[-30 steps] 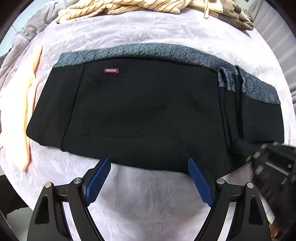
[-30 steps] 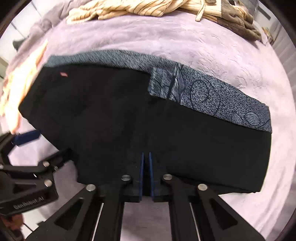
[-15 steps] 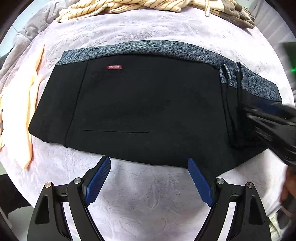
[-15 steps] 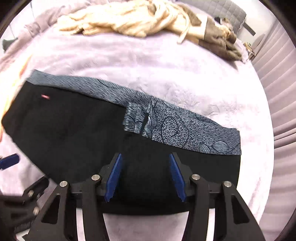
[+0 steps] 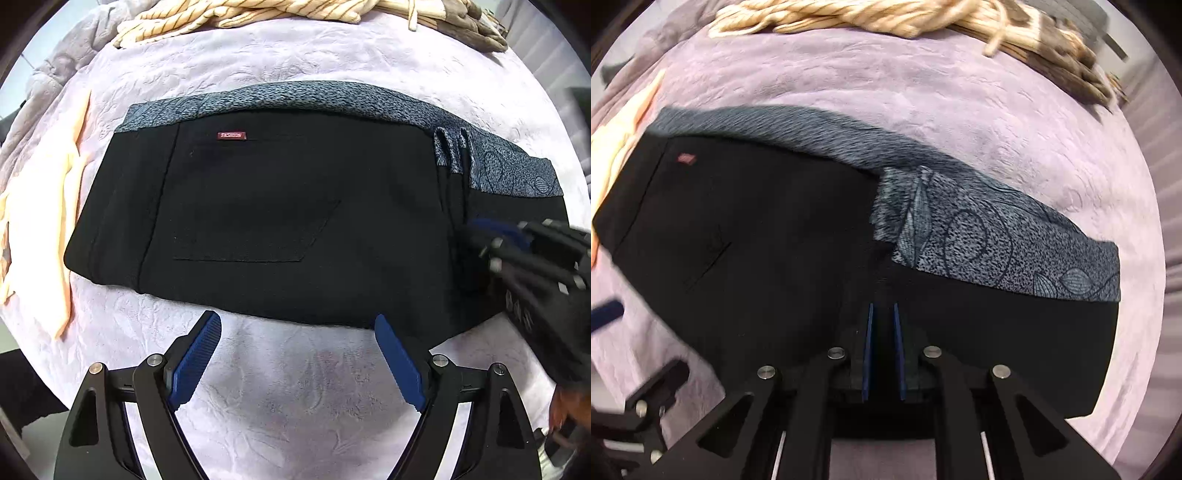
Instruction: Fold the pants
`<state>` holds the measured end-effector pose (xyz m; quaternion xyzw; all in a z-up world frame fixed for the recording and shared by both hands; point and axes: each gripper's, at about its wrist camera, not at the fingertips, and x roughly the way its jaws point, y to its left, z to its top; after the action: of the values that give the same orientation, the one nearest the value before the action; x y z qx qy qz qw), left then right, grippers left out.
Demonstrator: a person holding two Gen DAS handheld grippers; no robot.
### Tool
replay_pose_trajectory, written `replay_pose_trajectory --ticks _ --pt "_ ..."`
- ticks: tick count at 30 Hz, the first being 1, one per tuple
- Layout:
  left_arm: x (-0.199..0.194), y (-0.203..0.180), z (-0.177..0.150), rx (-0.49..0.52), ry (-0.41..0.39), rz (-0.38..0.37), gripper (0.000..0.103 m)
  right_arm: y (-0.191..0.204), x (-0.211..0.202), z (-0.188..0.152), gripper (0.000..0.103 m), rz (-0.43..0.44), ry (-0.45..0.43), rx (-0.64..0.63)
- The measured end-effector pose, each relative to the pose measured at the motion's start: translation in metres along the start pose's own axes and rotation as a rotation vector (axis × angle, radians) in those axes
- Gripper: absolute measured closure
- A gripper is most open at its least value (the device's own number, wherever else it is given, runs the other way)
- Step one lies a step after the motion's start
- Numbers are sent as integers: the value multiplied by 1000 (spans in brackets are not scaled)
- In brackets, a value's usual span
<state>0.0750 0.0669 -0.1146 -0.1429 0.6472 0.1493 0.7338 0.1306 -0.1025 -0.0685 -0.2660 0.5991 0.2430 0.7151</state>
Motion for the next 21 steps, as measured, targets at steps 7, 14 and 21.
replay_pose_trajectory --ticks 7,14,21 --pt "-17 -18 10 32 -15 -3 17 -12 -30 -1 80 242 -54 18" --pt "-31 -32 17 51 -18 -19 17 -70 -62 -41 47 272 -23 239" --pt "-38 -15 -1 77 -20 -59 17 -60 -52 -84 41 203 91 336"
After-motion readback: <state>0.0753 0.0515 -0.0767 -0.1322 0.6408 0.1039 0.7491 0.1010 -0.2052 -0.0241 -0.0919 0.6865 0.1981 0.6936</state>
